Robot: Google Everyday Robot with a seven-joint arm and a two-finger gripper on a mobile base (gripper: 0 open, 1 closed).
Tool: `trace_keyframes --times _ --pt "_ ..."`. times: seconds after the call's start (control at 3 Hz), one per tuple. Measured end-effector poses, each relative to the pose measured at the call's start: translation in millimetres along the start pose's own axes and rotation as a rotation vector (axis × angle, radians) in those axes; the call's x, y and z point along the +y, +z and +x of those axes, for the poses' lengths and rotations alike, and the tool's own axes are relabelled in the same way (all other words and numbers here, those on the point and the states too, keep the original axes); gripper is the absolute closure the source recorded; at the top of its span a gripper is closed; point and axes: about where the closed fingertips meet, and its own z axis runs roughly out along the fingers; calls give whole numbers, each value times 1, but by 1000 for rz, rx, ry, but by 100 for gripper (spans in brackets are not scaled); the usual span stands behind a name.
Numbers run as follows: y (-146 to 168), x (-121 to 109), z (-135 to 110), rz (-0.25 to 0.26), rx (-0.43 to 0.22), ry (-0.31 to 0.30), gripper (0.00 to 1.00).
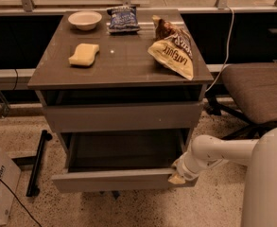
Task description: Open middle drawer
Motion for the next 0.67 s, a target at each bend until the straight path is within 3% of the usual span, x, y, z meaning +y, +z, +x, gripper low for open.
trace_keyframes --times 0.33,0.67 --pt "-2 0 -1 0 0 0 89" --pt "-7 21 14 -83 57 -50 87"
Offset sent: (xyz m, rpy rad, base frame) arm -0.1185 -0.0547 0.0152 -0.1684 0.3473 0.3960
